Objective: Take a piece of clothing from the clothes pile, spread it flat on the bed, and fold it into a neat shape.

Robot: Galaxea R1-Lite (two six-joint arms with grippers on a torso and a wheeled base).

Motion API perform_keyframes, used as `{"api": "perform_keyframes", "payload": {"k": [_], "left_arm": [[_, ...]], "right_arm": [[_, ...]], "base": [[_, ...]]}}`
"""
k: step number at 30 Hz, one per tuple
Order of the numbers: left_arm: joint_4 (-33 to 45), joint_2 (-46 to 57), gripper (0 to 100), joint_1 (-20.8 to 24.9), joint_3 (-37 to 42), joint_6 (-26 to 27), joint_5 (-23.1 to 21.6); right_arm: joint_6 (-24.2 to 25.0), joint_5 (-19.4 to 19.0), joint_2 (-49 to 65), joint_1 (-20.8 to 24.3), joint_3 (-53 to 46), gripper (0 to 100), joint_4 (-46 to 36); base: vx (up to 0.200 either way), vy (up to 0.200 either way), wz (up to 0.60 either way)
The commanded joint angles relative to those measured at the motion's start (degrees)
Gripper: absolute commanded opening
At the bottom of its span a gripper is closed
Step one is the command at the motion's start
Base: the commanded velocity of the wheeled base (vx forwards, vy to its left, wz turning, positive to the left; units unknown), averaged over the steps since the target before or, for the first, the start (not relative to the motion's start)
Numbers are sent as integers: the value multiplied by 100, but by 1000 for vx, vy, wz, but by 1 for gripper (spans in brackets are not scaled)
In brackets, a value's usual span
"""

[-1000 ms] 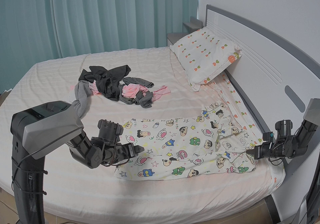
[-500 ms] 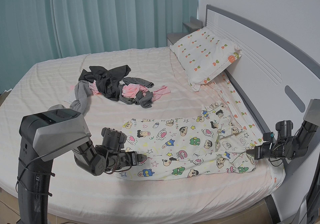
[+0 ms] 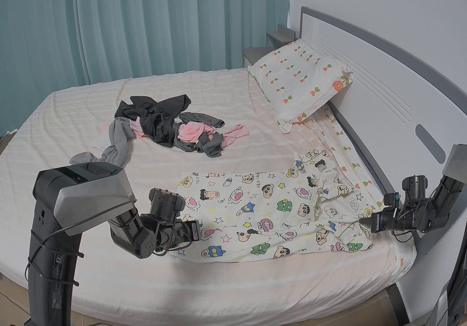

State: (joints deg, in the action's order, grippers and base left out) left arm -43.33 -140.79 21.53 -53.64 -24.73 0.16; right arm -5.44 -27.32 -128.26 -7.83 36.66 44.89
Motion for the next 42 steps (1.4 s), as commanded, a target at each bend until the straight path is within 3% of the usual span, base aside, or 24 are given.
{"api": "perform_keyframes", "payload": {"k": [1, 11, 16, 32, 33, 42], "left_arm": [[-9, 104, 0, 9, 152, -5, 37], [-124, 438, 0, 9, 706, -14, 54], [-862, 447, 0, -43, 1066, -14, 397], [-897, 350, 0, -272, 1031, -40, 362], [-897, 333, 100, -272, 987, -40, 353], [-818, -107, 100, -228, 205, -383, 327]], "right_arm": [[-1, -1, -6, 0, -9, 0, 3], [-10, -1, 2, 0, -53, 0, 11], [-1, -19, 2, 0, -45, 0, 47], [16, -81, -33, -8, -97, 0, 258], [16, -81, -33, -8, -97, 0, 258], [8, -81, -33, 9, -97, 0, 258]], "base": [[0, 0, 0], [0, 0, 0], [0, 0, 0], [0, 0, 0], [0, 0, 0], [0, 0, 0]]}}
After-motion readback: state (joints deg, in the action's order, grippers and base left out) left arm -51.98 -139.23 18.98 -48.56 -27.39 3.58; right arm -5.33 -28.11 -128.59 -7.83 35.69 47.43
